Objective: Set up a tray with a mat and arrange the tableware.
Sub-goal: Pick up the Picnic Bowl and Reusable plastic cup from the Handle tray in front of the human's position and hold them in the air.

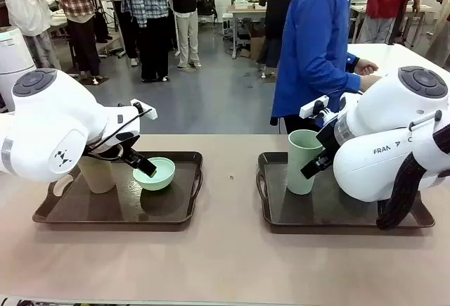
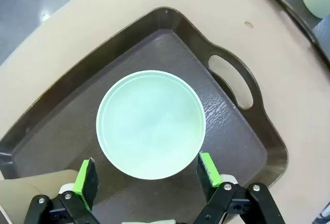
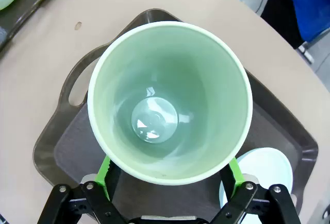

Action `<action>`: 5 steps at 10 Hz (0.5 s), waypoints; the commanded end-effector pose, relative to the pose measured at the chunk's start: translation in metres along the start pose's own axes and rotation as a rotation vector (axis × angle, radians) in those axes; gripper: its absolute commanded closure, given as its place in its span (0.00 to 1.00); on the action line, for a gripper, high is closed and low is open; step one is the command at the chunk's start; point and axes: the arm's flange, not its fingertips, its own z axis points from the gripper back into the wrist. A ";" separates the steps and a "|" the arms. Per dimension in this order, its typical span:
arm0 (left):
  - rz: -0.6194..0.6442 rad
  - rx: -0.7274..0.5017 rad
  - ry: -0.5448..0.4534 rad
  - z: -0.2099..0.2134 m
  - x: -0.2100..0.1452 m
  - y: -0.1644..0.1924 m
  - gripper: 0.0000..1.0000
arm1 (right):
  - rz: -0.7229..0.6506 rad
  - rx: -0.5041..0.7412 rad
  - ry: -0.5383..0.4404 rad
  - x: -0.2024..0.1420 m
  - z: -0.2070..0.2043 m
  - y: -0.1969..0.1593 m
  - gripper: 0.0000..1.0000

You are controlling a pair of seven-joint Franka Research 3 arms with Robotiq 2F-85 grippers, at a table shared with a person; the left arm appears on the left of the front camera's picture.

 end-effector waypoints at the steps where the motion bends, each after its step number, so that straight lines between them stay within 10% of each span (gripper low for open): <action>1: 0.000 0.000 0.000 0.000 0.000 0.000 0.00 | 0.000 0.000 0.000 0.000 0.000 0.000 0.00; 5: 0.000 0.000 0.000 0.000 0.000 0.000 0.00 | 0.000 0.000 0.000 0.000 0.000 0.000 0.00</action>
